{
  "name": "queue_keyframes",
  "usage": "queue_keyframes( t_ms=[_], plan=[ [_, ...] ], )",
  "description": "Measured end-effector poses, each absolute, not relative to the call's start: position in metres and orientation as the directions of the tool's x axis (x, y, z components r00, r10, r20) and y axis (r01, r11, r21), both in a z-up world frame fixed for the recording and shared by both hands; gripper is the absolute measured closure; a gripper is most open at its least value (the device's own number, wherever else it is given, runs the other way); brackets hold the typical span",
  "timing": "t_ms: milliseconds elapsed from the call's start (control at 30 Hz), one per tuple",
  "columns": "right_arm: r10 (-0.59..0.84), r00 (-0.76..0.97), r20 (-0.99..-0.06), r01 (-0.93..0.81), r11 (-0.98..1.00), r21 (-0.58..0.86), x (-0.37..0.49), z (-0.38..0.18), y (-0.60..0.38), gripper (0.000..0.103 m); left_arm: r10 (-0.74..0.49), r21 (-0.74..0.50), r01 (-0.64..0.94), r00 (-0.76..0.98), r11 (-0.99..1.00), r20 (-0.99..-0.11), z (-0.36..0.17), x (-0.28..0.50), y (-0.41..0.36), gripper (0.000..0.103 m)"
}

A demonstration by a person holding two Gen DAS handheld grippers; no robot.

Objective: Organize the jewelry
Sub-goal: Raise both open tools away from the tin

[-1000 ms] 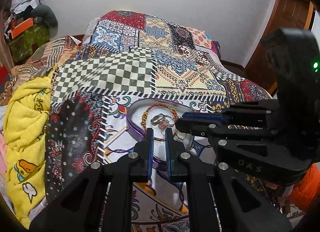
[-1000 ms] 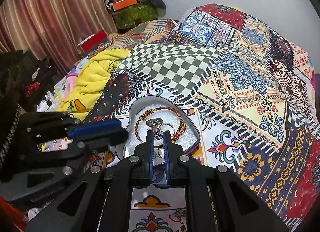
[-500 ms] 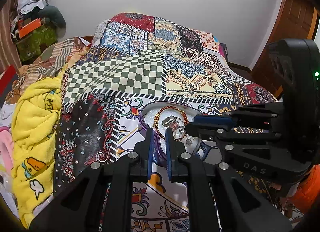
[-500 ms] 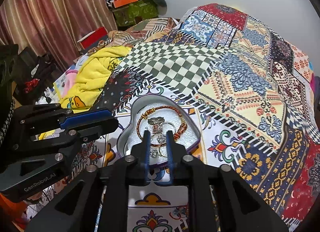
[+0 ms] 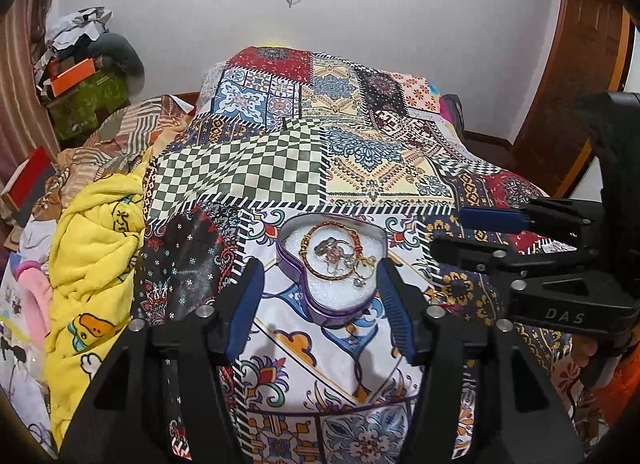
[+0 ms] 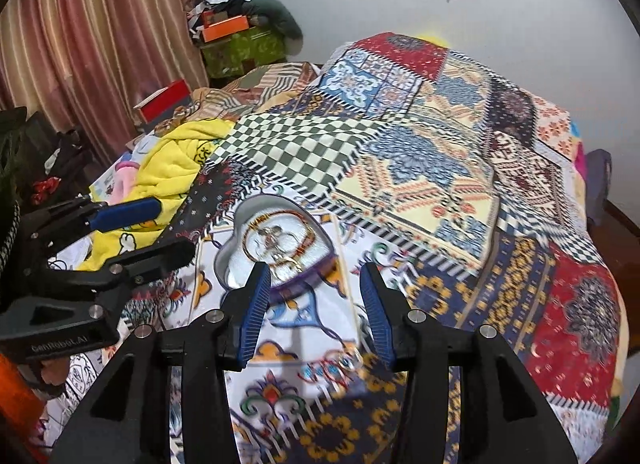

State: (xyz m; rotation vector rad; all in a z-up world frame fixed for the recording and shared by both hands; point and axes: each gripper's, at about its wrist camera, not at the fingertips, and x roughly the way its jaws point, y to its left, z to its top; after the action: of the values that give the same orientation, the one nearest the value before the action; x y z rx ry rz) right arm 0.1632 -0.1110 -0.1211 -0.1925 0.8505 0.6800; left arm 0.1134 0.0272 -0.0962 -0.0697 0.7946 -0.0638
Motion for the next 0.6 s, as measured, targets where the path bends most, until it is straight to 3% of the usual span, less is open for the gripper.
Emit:
queue_keyframes(
  t_ms=[233,600],
  plan=[
    [0.442,0.486,-0.754,-0.574,0.812,0.106,0.155,-0.124,-0.144,0.06,-0.094,-0.086,0.046,0.678,0.995,-0.729,-0.098,0.104,0.011,0.04],
    [0.364,0.479,-0.799,-0.48,0.87,0.108,0.143,-0.154,-0.194,0.06,-0.174,-0.123,0.128,0.555,0.984,-0.814,-0.142,0.107,-0.034,0.04]
  ],
)
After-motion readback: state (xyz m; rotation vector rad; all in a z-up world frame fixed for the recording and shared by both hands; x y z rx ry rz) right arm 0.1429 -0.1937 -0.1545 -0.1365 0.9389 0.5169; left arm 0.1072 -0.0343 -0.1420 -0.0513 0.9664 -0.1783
